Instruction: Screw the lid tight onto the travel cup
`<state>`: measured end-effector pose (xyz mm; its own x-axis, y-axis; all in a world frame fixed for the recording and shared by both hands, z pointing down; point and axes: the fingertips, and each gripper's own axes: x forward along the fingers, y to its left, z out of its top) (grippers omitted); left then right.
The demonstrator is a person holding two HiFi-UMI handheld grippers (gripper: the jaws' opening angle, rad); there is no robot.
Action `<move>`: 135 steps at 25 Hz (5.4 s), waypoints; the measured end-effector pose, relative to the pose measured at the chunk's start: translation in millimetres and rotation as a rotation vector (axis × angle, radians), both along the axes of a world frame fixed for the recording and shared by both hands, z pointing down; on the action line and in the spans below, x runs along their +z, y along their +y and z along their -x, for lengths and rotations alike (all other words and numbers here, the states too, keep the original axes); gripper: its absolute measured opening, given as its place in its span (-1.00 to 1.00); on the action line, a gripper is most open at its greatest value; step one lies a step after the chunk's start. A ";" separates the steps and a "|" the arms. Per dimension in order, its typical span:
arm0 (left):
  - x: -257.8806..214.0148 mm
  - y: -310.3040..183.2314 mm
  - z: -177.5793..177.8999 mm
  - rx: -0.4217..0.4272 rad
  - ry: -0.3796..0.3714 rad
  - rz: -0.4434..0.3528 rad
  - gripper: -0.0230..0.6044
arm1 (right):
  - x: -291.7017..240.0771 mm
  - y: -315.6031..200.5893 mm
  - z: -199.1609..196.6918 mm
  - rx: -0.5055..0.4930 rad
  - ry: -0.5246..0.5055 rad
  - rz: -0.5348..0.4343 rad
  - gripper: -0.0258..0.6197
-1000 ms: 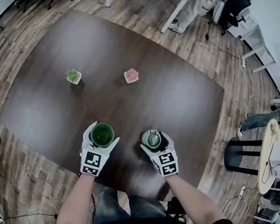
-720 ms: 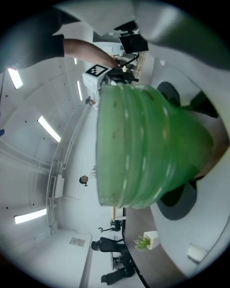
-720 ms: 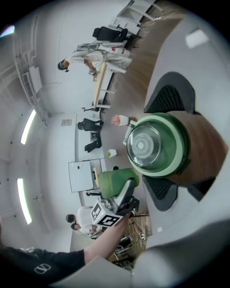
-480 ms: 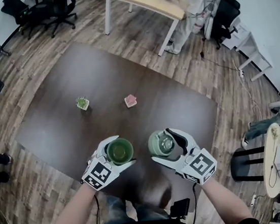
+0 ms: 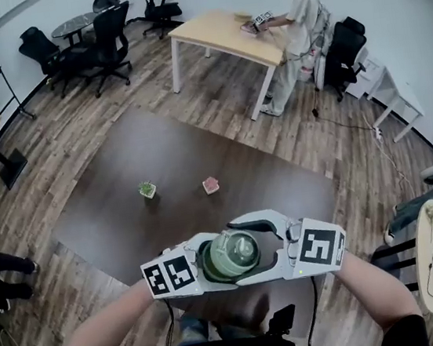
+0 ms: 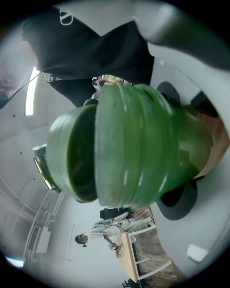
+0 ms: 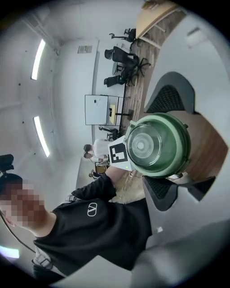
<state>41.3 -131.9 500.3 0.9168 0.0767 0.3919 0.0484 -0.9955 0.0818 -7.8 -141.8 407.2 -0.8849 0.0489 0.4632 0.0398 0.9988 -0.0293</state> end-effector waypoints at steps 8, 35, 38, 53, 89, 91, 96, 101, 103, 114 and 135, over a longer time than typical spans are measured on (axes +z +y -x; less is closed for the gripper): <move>-30.9 19.4 -6.4 0.092 -0.076 -0.032 0.37 | -27.2 28.6 4.8 -0.144 0.070 -0.078 0.46; -22.4 -23.7 -9.7 -0.118 -0.088 0.008 0.36 | -17.2 -29.0 -6.7 0.807 -0.107 0.007 0.47; -29.6 -24.3 -9.0 -0.094 -0.068 0.004 0.37 | -32.0 -24.9 -6.4 0.706 -0.151 -0.069 0.48; -62.5 0.7 -12.1 0.024 -0.026 -0.036 0.37 | -54.5 4.3 -14.8 -0.082 -0.095 0.032 0.46; -83.9 18.0 -14.5 0.009 -0.008 -0.045 0.37 | -83.5 28.9 -12.8 -0.101 -0.182 0.029 0.33; -83.6 9.6 -11.7 -0.035 -0.004 -0.041 0.37 | -83.0 19.8 -13.0 -0.024 -0.233 0.013 0.32; -74.6 -13.3 -2.3 -0.163 0.003 -0.019 0.37 | -76.2 -3.0 -4.6 0.411 -0.296 -0.020 0.31; -63.9 -18.8 -2.6 -0.202 0.003 0.009 0.37 | -65.4 -11.4 -6.0 0.888 -0.279 -0.066 0.31; -64.3 -18.4 -3.9 -0.198 0.009 0.014 0.37 | -65.5 -11.0 -7.1 0.923 -0.287 -0.082 0.31; -101.8 -2.6 -1.2 -0.099 0.063 0.042 0.37 | -106.2 18.0 -16.3 0.183 -0.386 0.009 0.39; -80.5 -22.6 2.8 -0.253 0.081 0.035 0.37 | -76.1 -10.5 4.1 0.813 -0.395 -0.193 0.36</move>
<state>38.5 -154.4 419.8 0.9367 -0.1471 0.3179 -0.1944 -0.9733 0.1223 -11.9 -152.3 331.2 -0.7087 -0.7033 0.0561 -0.7041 0.7101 0.0069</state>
